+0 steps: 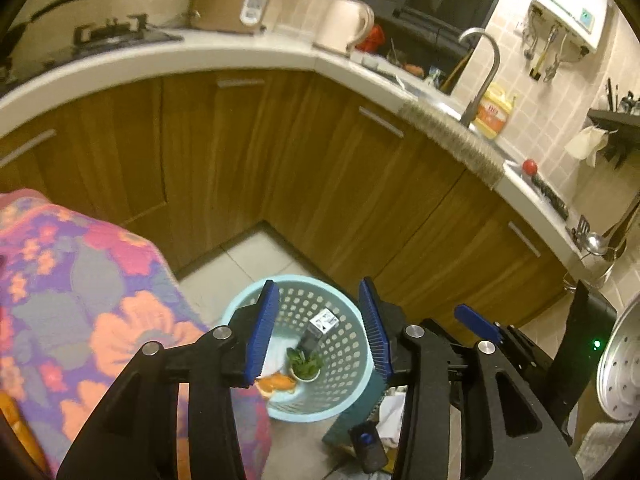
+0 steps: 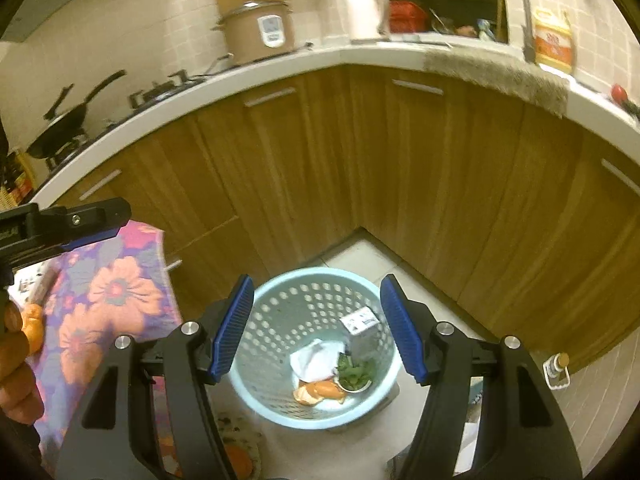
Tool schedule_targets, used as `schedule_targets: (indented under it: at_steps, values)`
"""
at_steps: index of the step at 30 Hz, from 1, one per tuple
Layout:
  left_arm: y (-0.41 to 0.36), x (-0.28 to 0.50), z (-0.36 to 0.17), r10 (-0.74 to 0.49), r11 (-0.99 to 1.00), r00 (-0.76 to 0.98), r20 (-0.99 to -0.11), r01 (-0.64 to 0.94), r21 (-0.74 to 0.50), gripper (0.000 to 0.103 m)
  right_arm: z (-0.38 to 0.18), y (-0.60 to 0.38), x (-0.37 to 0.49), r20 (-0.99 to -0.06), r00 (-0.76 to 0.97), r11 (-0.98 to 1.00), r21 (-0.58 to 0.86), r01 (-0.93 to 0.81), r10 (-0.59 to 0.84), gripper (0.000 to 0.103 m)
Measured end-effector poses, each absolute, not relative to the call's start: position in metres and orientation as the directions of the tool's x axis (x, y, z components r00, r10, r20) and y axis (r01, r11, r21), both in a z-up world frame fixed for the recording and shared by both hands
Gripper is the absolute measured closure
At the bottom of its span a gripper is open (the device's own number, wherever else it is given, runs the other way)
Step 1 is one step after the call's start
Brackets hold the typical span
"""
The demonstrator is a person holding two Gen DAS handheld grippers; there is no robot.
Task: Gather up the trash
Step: 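Move both grippers back to the table toward the remaining trash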
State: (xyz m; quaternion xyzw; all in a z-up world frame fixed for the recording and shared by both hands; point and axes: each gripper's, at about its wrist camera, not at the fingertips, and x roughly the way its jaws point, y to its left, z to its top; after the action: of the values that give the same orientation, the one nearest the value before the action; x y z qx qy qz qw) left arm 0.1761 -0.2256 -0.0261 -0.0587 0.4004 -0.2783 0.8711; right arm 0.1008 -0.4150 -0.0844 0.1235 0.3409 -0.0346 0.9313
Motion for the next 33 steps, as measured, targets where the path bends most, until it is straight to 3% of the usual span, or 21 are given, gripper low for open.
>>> schedule_targets:
  at_steps: [5, 13, 20, 28, 33]
  values:
    - [-0.180, 0.145, 0.011, -0.498, 0.863, 0.616, -0.610, 0.420, -0.281, 0.047, -0.049, -0.369, 0.103, -0.597, 0.799, 0.978, 0.201, 0.061, 0.073, 0.040]
    - [-0.088, 0.098, 0.047, -0.404, 0.914, 0.723, -0.560, 0.338, -0.223, 0.043, -0.006, -0.264, 0.104, -0.548, 0.811, 0.976, 0.173, -0.129, 0.204, 0.038]
    - [0.013, 0.045, 0.050, -0.256, 0.967, 0.789, -0.559, 0.206, -0.152, 0.040, -0.011, -0.176, 0.100, -0.570, 0.753, 0.945, 0.184, -0.272, 0.328, 0.038]
    - [0.118, 0.016, 0.019, -0.140, 0.972, 0.776, -0.615, -0.012, -0.236, 0.028, -0.037, -0.102, 0.103, -0.645, 0.657, 0.916, 0.197, -0.350, 0.390, 0.038]
    - [0.151, 0.028, -0.015, -0.171, 0.939, 0.723, -0.669, -0.087, -0.334, 0.028, -0.056, -0.073, 0.116, -0.691, 0.613, 0.915, 0.190, -0.357, 0.383, 0.038]
